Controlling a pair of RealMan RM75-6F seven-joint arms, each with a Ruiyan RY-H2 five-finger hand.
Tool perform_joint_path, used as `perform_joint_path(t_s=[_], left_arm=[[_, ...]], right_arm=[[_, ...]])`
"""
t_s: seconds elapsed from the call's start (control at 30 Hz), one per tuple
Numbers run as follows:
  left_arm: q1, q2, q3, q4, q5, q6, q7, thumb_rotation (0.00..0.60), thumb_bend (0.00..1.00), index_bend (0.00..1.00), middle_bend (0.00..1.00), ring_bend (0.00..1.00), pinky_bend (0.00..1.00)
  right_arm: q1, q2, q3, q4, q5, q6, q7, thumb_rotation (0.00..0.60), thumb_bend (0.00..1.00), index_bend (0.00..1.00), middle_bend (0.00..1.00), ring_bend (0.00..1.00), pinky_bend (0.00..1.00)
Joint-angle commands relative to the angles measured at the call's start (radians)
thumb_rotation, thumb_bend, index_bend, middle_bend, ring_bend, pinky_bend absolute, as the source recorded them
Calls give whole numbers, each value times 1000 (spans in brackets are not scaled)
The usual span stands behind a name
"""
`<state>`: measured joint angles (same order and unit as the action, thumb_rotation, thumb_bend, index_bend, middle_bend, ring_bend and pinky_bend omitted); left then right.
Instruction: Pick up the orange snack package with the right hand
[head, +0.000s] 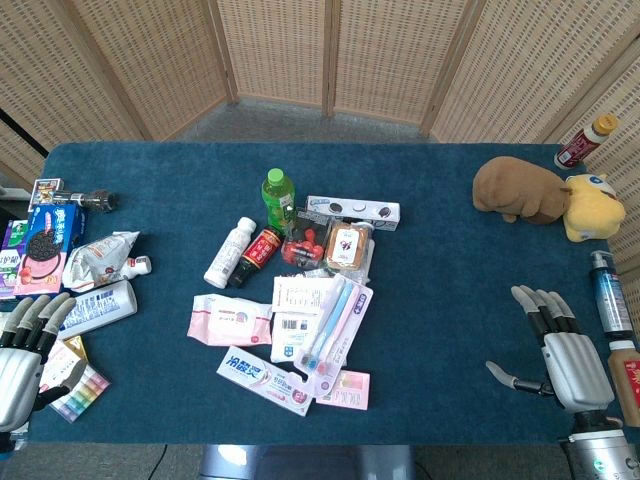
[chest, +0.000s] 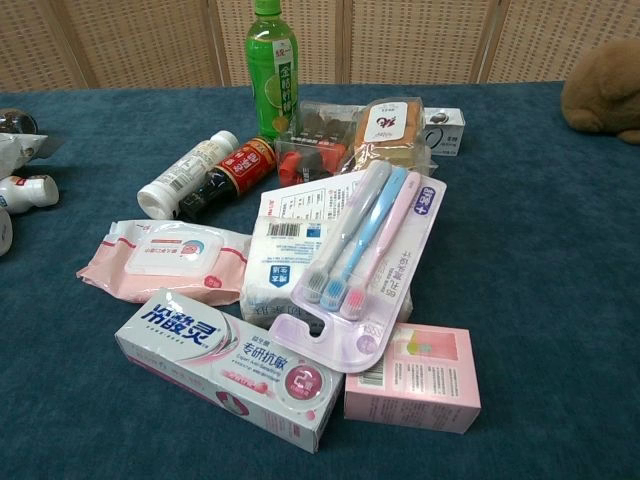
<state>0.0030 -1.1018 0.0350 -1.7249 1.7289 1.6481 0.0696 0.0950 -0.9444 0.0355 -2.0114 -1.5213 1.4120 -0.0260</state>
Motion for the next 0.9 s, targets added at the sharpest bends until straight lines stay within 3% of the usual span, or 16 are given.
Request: perform_joint_path(t_s=[0.03,0.27,0.43,0.67,0.9], left_arm=[[-1,0,2,-1,0,-4,0,600,374,0,0,0,0],[-1,-1,6,-1,13,-2,-8,600,374,0,0,0,0],[-4,13,11,-19,33,-1,-1,600,376,0,0,0,0],[-11,30,15,-42,58,1,-18,600,373,0,0,0,0],[-9,37,35,-58,107,5,-2,600,374,0,0,0,0]], right_arm=[[2,-1,1,0,2,-3,1,403,217,0,0,0,0],[15,-4,-6,15,-13,-28,50,405,218,0,0,0,0],[59,5,17,21,-18,-73,132,405,217,0,0,0,0],[225,1,123,31,43,-238,226,406,216,0,0,0,0],[447,-94,241,121,165,-448,228,406,211,0,0,0,0]])
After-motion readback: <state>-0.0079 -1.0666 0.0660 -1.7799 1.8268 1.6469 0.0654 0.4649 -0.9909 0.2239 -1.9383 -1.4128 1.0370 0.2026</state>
